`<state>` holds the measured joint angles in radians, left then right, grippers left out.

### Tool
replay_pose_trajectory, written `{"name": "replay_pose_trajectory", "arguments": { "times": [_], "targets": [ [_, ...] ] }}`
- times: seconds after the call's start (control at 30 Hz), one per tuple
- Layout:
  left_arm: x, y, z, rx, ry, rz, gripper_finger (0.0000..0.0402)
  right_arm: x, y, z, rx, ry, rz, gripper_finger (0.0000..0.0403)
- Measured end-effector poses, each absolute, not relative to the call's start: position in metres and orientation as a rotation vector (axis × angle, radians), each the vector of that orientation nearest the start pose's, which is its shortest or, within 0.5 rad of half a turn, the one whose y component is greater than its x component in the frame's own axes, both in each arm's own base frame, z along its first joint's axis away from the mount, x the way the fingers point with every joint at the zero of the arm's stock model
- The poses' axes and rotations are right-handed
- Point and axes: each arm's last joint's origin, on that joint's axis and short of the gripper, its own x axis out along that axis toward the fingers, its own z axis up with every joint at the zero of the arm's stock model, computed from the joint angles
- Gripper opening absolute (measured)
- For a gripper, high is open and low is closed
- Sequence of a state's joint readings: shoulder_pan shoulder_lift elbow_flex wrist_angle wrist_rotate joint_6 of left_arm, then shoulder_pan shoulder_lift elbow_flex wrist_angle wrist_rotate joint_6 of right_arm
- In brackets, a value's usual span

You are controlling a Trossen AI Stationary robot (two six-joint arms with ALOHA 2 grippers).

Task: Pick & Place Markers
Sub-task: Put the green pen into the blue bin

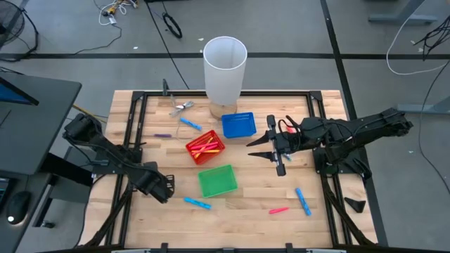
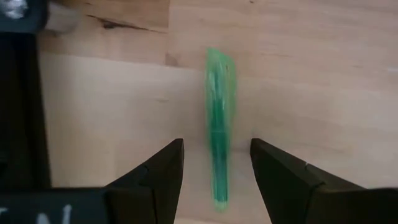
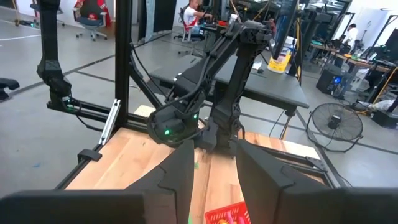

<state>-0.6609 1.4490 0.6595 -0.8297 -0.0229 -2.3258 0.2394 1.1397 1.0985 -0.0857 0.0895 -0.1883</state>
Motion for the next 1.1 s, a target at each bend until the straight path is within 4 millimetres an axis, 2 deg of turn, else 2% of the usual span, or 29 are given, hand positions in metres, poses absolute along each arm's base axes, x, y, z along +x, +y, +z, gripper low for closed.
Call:
{"name": "replay_pose_trajectory", "arguments": {
  "times": [0.23, 0.33, 0.63, 0.93, 1.1],
  "targets": [
    [0.156, -0.120, 0.134, -1.205, 1.139, 1.276, 0.0191, 0.246, 0.057, 0.381, -0.178, 0.110, 0.159, 0.0123],
    [0.157, -0.120, 0.134, -1.201, 1.140, 1.255, 0.0176, 0.247, 0.058, 0.381, -0.178, 0.111, 0.159, 0.0123],
    [0.160, -0.122, 0.134, -1.212, 1.131, 1.217, 0.0039, 0.248, 0.058, 0.382, -0.176, 0.097, 0.158, 0.0123],
    [0.161, -0.122, 0.135, -1.209, 1.136, 1.203, 0.0034, 0.248, 0.058, 0.383, -0.175, 0.092, 0.157, 0.0123],
    [0.167, -0.126, 0.153, -1.257, 1.101, 1.129, 0.0034, 0.248, 0.058, 0.383, -0.175, 0.092, 0.157, 0.0123]
  ]
}}
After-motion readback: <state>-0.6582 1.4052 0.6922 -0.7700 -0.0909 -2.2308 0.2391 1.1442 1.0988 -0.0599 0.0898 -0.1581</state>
